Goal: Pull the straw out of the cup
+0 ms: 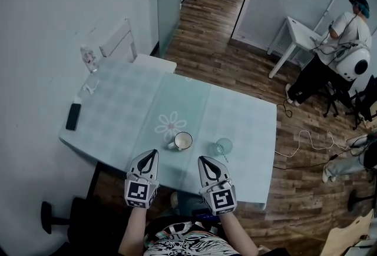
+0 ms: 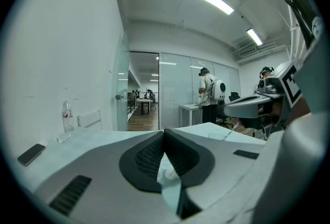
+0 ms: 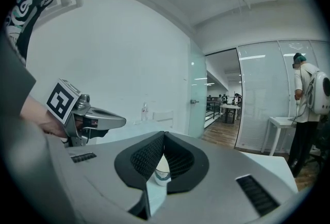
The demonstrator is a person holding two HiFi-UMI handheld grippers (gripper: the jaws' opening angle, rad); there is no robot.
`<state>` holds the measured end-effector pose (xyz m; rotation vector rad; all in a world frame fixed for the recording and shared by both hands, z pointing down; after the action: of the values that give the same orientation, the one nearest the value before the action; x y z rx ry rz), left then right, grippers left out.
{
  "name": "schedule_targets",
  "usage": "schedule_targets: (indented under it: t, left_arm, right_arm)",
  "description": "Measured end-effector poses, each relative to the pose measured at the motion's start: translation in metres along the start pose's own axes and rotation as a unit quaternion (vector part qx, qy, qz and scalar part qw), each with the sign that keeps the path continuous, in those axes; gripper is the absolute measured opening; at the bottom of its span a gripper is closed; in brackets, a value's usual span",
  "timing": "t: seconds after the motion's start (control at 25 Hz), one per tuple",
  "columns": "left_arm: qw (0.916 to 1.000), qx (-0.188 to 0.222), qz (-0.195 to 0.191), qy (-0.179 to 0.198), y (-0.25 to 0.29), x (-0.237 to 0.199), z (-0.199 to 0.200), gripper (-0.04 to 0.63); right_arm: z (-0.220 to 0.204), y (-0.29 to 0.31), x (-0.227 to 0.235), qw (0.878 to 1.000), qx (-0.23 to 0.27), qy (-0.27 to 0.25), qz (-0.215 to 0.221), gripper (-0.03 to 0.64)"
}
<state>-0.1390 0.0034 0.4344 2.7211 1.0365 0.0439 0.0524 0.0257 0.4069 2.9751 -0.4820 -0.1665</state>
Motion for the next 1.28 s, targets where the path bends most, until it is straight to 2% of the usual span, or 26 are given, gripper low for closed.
schedule_targets:
  t: [0.32, 0.52, 0.76, 0.92, 1.28]
  left_arm:
    - [0.9999, -0.003, 0.000, 0.013, 0.008, 0.004, -0.002, 0.008]
    - [0.9998, 0.000, -0.003, 0.018, 0.012, 0.002, -0.003, 0.008]
    - [0.9999, -0.007, -0.010, 0.007, 0.024, 0.000, -0.020, 0.008]
    - [0.9993, -0.029, -0.022, -0.006, 0.031, 0.001, -0.033, 0.008]
    - [0.9977, -0.045, -0.050, -0.005, 0.046, 0.007, -0.053, 0.009]
  right_arm:
    - [-0.010, 0.005, 0.006, 1.000, 0.002, 0.026, -0.008, 0.012]
    - [-0.013, 0.014, 0.003, 1.000, 0.002, 0.022, -0.002, 0.012]
    - [-0.029, 0.022, -0.003, 1.000, -0.026, 0.011, 0.011, 0.012]
    - [-0.042, 0.029, -0.008, 0.999, -0.043, -0.002, 0.020, 0.012]
    - [-0.072, 0.036, -0.023, 0.995, -0.078, 0.005, 0.060, 0.031]
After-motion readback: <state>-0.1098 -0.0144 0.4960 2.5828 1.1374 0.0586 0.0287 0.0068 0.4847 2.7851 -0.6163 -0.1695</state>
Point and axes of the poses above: the fingertips, and each gripper's own axes: y forward along the fingers, x to its right, z out of its top, the point moved 5 cm from there along -y, backward along the fingers, and after that the axes turned 13 degrees about -z, right-handed, at the moved point
